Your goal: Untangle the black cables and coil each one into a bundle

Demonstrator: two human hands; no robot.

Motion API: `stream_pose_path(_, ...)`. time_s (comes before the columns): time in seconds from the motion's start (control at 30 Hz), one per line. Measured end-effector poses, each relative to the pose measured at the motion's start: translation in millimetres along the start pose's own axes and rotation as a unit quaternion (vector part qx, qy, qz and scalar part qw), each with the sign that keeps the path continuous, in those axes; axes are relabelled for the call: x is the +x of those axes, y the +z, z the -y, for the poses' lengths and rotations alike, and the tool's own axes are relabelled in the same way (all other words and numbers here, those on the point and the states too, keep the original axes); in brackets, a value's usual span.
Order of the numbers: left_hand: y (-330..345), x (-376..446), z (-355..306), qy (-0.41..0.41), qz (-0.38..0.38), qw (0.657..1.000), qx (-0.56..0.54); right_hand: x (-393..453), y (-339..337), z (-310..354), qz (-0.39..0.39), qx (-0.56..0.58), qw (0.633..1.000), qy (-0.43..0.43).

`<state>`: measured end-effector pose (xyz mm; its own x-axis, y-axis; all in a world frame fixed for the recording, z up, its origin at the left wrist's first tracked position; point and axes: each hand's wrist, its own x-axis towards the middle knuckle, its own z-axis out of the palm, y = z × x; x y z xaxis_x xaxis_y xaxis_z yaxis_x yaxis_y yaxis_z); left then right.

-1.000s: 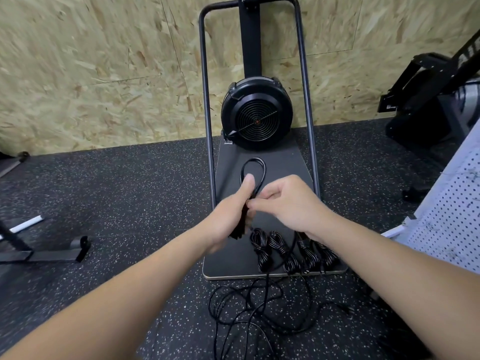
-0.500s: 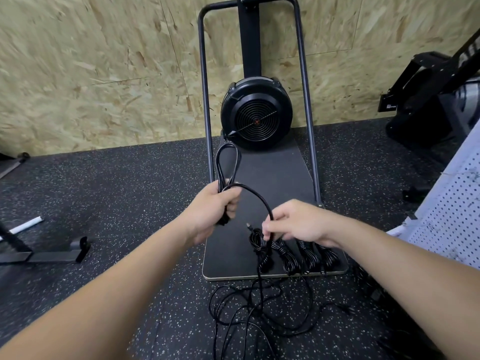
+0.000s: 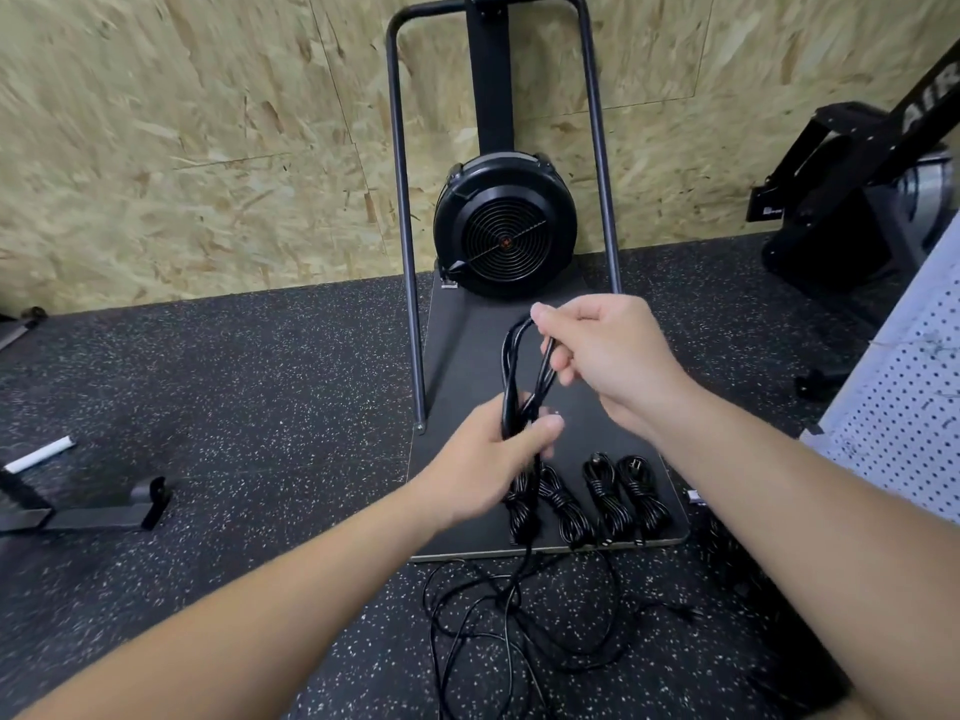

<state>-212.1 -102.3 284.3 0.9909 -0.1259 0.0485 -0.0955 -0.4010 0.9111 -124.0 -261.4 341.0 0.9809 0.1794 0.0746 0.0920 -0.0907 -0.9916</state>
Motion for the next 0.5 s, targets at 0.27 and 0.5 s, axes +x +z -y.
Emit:
stream_pose_path(0.27, -7, 1, -4, 0.025, -0.006, 0.999, 0.039, 7, -12, -7, -0.020, 0.056, 0.997, -0.043)
stream_pose_path(0.5, -13, 9, -6, 0.006, -0.112, 0.989, -0.097, 8, -8, -27, 0.083, 0.001, 0.996, 0.010)
